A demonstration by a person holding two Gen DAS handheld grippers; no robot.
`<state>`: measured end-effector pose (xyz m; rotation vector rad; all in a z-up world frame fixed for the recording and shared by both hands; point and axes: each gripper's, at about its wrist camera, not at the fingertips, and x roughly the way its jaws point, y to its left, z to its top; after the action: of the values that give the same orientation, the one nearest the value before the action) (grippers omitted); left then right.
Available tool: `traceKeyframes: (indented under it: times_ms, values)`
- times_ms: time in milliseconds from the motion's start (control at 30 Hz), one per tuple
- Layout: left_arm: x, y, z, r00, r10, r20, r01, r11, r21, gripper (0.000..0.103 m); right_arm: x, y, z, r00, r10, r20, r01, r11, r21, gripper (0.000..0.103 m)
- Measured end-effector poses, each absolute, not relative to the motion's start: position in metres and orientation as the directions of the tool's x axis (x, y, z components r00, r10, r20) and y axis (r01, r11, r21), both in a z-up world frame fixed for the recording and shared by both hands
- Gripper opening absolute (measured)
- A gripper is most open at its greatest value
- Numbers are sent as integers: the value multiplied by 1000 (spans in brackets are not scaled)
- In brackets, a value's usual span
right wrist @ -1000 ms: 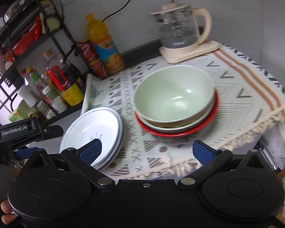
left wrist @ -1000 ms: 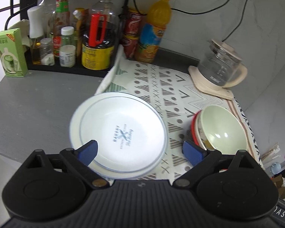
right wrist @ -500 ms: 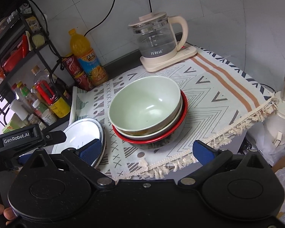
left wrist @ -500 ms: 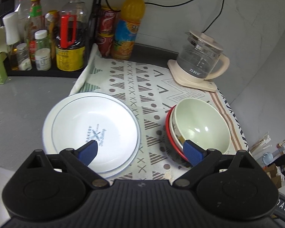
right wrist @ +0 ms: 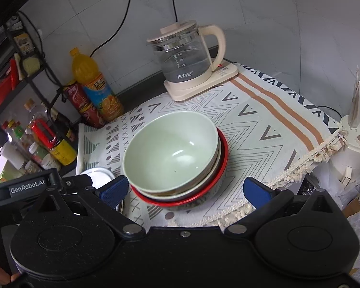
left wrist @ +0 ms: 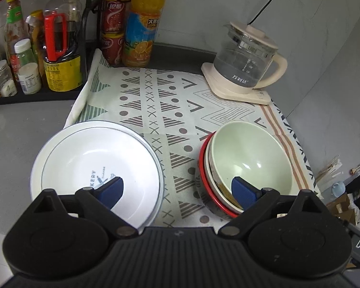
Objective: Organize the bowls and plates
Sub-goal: 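Move both grippers to the green bowl stack's rim and close on it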
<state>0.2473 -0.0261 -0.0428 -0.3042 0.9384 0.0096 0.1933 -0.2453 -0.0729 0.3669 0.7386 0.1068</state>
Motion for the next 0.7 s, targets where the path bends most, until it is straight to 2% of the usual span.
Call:
traceKeyframes:
  times_ms: [300, 700]
  values:
    - [280, -27, -56, 558, -188, -808, -87, 956, -282, 95, 218, -244, -79, 730, 176, -661, 104, 927, 362, 103]
    - [325, -39, -82, 506, -244, -827, -9, 958, -288, 94, 250, -251, -111, 663, 97, -743, 248, 907, 340, 101]
